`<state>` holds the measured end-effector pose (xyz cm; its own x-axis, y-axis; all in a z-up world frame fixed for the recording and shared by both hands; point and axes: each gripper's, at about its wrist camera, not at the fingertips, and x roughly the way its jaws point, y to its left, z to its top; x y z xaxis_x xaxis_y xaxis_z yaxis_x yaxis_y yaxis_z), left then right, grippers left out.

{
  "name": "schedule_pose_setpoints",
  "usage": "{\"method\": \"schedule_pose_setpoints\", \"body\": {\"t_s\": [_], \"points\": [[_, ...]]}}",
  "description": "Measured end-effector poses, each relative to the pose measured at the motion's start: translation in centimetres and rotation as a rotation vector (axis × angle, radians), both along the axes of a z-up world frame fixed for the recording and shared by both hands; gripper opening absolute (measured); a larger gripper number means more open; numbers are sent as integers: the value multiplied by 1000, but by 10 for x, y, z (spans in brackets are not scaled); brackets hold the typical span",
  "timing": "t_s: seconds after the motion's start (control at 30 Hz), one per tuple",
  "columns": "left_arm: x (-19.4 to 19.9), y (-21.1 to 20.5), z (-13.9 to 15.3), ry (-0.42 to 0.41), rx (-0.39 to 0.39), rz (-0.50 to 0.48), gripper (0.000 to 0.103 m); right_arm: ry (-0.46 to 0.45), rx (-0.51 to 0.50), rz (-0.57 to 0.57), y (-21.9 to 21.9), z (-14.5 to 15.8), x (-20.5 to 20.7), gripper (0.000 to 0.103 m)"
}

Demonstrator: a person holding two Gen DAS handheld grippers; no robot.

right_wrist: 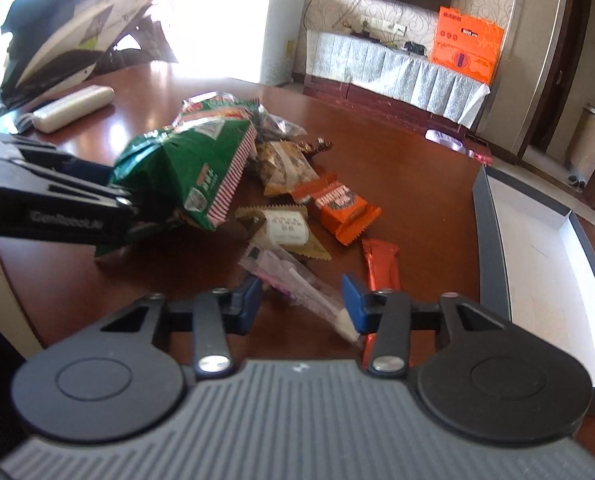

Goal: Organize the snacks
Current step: 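Grasp the pink-wrapped lollipop stick with the right gripper while the left holds the green bag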

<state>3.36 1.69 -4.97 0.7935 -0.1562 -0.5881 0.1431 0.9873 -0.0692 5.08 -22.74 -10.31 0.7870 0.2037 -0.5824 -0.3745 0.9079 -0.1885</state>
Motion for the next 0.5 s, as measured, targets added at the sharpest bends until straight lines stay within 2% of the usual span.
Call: {"method": "schedule_pose_setpoints", "body": {"t_s": [0.13, 0.2, 0.27, 0.33, 0.4, 0.5], "points": [[1, -2, 0, 6, 14, -8, 60, 10, -34, -9, -1, -2, 1, 44], [2, -3, -1, 9, 15, -11, 60, 24, -56, -13, -2, -5, 1, 35], [3, -2, -1, 14, 10, -12, 60, 29, -73, -17, -3, -7, 0, 31], [4, -2, -1, 16, 5, -12, 60, 10, -80, -28, -4, -4, -1, 19], [5, -2, -1, 18, 5, -13, 60, 3, -93, -41, -5, -4, 1, 15], [5, -2, -1, 15, 12, -17, 60, 13, -84, -51, -7, -3, 4, 15]]}}
